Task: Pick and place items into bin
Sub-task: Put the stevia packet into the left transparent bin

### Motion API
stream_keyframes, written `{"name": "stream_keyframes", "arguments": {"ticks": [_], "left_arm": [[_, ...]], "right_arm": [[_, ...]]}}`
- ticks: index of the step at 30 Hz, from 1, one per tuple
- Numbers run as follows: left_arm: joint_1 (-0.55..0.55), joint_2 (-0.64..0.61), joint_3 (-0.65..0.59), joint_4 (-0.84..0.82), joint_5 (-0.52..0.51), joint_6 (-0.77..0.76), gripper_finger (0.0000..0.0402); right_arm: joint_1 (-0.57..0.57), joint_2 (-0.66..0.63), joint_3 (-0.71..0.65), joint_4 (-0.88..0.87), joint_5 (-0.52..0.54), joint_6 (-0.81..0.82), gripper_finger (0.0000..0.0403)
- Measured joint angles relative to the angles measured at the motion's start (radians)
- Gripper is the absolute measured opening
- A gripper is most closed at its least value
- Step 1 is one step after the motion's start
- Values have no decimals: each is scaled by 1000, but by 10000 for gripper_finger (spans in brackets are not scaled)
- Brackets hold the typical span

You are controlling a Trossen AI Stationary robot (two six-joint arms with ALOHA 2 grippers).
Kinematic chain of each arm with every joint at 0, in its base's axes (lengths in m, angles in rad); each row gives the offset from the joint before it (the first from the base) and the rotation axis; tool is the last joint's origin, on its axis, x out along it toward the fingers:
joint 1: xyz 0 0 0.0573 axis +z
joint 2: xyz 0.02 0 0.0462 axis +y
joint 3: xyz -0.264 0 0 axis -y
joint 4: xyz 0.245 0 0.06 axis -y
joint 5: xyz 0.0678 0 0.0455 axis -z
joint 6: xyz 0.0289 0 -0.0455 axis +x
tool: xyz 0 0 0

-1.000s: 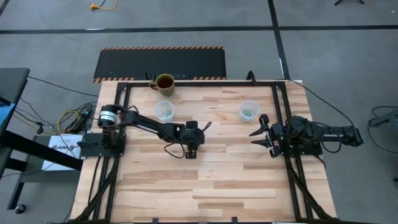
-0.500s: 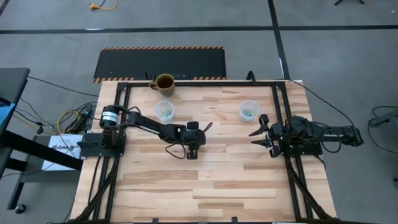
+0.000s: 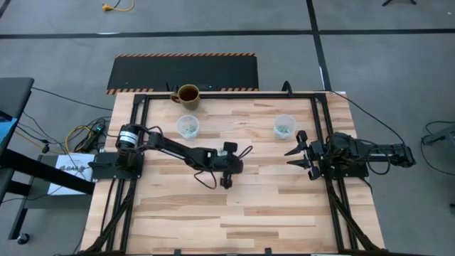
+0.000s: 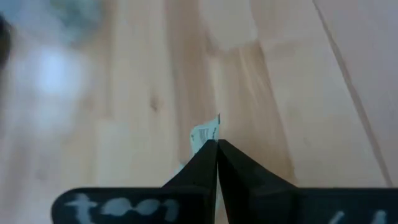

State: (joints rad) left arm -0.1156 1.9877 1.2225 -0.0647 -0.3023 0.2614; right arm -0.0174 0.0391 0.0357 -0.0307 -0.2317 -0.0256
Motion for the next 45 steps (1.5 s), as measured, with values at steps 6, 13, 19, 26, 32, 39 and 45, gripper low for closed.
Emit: {"name": "stream_keyframes", "arguments": {"ticks": [6, 13, 19, 26, 32, 39, 45], "left_arm": [[-54, -2, 83, 10, -210, 88, 0], [-115, -4, 131, 11, -464, 146, 0], [-155, -5, 140, -88, -911, 148, 0], [-128, -12, 140, -487, -1230, -30, 0], [-42, -85, 140, -993, -963, -582, 0], [52, -173, 87, -1329, -759, -913, 0], [91, -260, -46, -996, -548, -599, 0]], "right_arm": [[0, 0, 0, 0, 0, 0, 134], [0, 0, 0, 0, 0, 0, 133], [0, 0, 0, 0, 0, 0, 134], [0, 0, 0, 0, 0, 0, 134], [0, 0, 0, 0, 0, 0, 133], [0, 0, 0, 0, 0, 0, 134], [0, 0, 0, 0, 0, 0, 133]]}}
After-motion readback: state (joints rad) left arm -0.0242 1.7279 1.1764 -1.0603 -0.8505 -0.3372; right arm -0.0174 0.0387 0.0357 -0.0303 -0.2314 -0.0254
